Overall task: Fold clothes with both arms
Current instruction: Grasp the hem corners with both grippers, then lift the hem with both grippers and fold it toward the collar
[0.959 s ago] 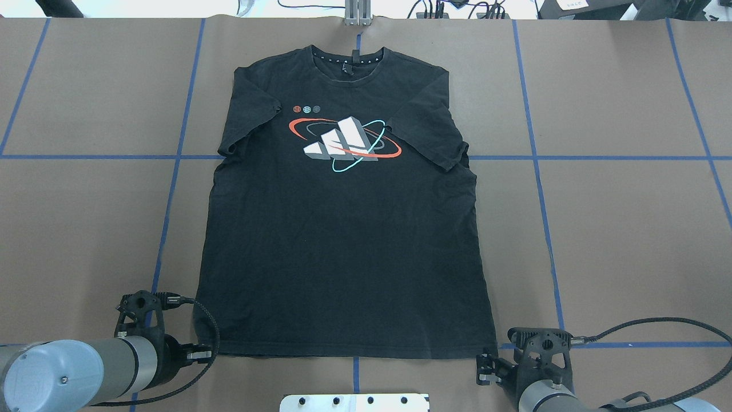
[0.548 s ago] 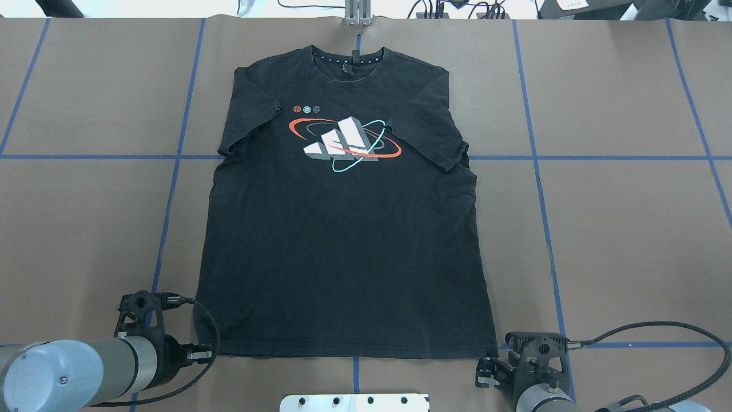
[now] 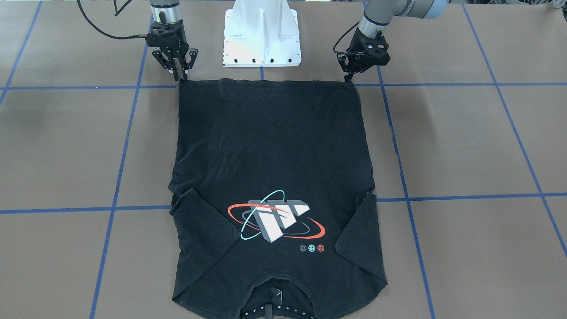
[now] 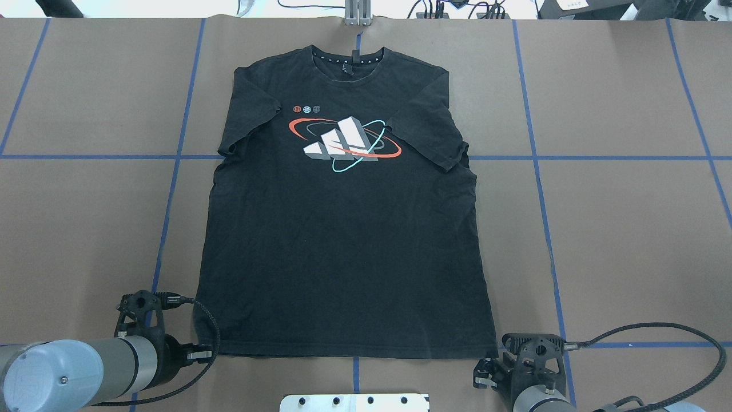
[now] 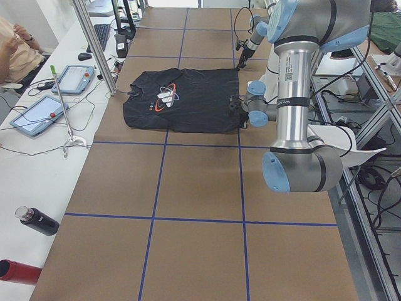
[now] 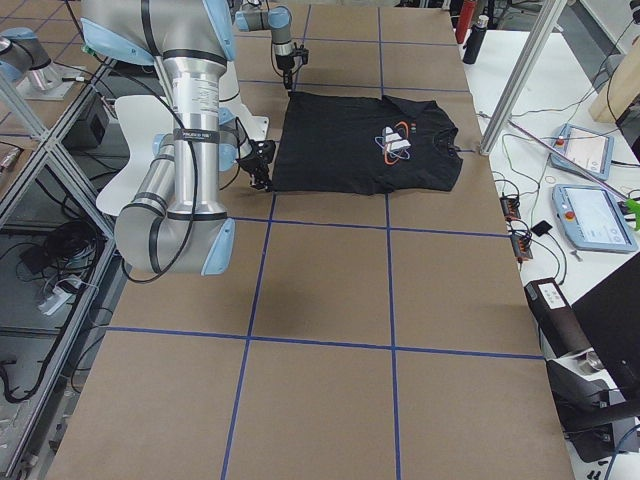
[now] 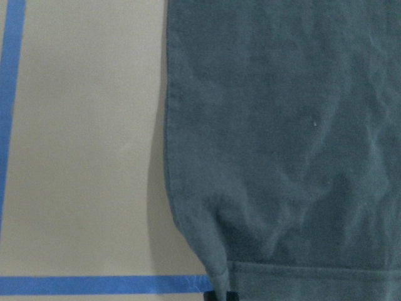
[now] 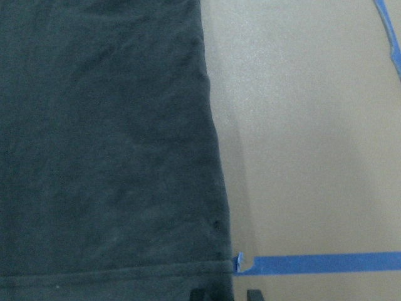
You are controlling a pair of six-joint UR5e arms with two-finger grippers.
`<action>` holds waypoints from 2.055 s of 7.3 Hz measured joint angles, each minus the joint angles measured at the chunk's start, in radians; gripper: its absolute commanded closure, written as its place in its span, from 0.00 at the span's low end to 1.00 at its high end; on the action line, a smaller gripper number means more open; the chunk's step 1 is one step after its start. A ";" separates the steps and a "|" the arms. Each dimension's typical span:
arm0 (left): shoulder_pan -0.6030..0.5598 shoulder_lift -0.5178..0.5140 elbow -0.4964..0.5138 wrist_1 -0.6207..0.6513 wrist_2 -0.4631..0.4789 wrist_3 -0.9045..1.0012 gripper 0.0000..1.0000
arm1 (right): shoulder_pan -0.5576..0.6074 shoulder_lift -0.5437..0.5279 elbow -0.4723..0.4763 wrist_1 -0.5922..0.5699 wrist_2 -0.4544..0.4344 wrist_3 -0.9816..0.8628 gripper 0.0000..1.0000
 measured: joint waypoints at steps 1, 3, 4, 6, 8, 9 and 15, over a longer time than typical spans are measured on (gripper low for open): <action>0.000 0.000 -0.003 0.000 0.000 0.000 1.00 | 0.001 0.001 -0.002 0.000 0.000 0.000 0.75; 0.000 0.001 -0.014 0.000 -0.001 0.000 1.00 | 0.002 0.000 -0.005 0.000 0.001 0.000 0.81; 0.000 0.001 -0.017 0.000 -0.001 0.000 1.00 | 0.002 0.000 -0.006 0.000 0.001 -0.001 1.00; 0.000 0.001 -0.019 0.001 -0.002 0.000 1.00 | 0.003 0.002 -0.005 0.000 0.001 -0.001 1.00; 0.000 0.004 -0.036 0.001 -0.002 0.001 1.00 | 0.018 0.003 0.007 0.000 0.002 -0.002 1.00; -0.002 0.008 -0.058 0.003 -0.005 0.002 1.00 | 0.038 0.000 0.032 0.000 0.010 -0.006 1.00; -0.049 0.187 -0.434 0.010 -0.204 0.054 1.00 | -0.122 -0.040 0.563 -0.361 0.195 -0.010 1.00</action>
